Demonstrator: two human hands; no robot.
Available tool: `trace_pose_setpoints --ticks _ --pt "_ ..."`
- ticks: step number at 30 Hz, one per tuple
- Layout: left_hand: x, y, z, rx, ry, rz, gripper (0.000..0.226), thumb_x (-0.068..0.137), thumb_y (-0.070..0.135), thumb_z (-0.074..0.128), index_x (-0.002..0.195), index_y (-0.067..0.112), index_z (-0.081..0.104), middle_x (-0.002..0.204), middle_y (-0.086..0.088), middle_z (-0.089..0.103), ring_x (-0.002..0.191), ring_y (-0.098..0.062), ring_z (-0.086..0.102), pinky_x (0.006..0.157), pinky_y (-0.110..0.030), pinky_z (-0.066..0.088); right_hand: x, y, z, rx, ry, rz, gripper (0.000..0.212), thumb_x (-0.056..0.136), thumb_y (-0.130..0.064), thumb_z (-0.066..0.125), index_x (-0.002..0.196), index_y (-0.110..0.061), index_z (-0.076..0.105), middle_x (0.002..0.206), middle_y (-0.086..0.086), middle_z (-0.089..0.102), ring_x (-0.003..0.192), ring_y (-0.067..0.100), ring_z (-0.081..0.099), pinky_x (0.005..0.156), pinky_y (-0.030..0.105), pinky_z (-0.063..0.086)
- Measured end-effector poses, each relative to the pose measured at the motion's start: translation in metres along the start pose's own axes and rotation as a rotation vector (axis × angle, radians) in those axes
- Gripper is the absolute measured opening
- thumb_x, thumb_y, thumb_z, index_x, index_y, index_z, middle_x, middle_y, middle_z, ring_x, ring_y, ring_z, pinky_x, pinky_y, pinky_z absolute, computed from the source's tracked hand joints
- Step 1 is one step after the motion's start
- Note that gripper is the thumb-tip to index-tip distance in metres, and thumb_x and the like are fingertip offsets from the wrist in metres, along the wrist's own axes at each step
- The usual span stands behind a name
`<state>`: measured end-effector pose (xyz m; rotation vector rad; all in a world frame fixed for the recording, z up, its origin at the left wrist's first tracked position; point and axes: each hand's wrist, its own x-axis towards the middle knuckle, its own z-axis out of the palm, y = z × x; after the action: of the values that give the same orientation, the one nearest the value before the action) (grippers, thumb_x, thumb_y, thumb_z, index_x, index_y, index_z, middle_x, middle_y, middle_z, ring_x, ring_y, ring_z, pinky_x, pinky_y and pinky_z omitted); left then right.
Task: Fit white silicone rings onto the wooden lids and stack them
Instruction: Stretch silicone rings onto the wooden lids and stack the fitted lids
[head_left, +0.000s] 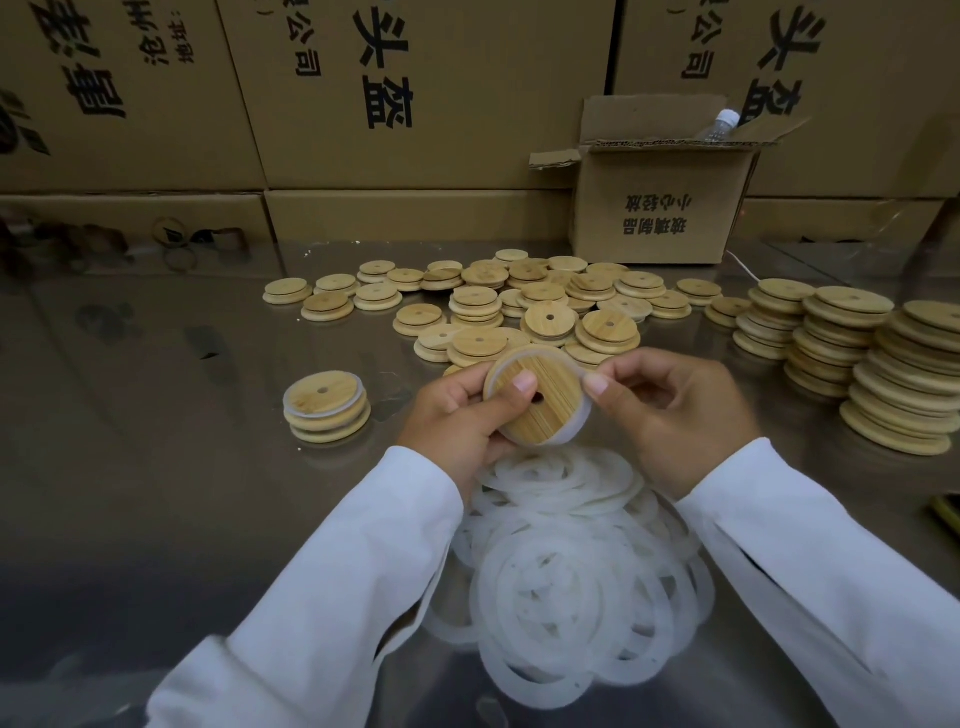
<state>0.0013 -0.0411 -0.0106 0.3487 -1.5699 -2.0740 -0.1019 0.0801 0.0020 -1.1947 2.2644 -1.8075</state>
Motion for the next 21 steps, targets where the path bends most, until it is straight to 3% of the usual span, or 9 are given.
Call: trace_pose_setpoints --ticks 8,11,15,21 --pt "0.000 -0.003 0.002 0.079 0.057 0.043 0.033 0.068 0.024 0.066 0.097 0.011 0.069 0.097 -0.015 0.072 0.093 -0.027 0.068 0.080 -0.039 0.057 -0.008 -0.002 0.005 0.173 0.035 0.032 0.012 0.080 -0.011 0.067 0.072 -0.020 0.066 0.072 -0.005 0.066 0.064 0.003 0.060 0.062 0.009 0.048" --pt "0.001 -0.004 0.002 0.057 0.101 0.036 0.016 0.077 0.015 0.064 0.092 0.012 0.070 0.091 -0.013 0.073 0.087 -0.025 0.070 0.075 -0.037 0.058 -0.011 -0.001 0.010 0.188 0.060 0.050 0.011 0.079 -0.015 0.069 0.071 -0.021 0.065 0.073 -0.004 0.067 0.065 0.005 0.060 0.063 0.012 0.049" --pt "0.001 -0.005 0.004 0.051 0.102 0.030 0.016 0.079 0.012 0.064 0.094 0.009 0.068 0.093 -0.016 0.072 0.087 -0.027 0.069 0.074 -0.036 0.058 -0.013 0.000 0.014 0.185 0.096 0.079 0.007 0.074 -0.024 0.070 0.070 -0.024 0.065 0.070 -0.007 0.068 0.069 0.009 0.063 0.068 0.021 0.051" --pt "0.002 -0.006 0.003 0.053 0.062 0.034 0.014 0.079 0.008 0.064 0.092 0.009 0.067 0.089 -0.013 0.072 0.082 -0.023 0.069 0.075 -0.034 0.058 -0.015 -0.003 0.013 0.078 0.140 0.014 0.008 0.068 -0.030 0.069 0.071 -0.024 0.065 0.067 -0.013 0.068 0.066 0.000 0.063 0.067 0.015 0.050"
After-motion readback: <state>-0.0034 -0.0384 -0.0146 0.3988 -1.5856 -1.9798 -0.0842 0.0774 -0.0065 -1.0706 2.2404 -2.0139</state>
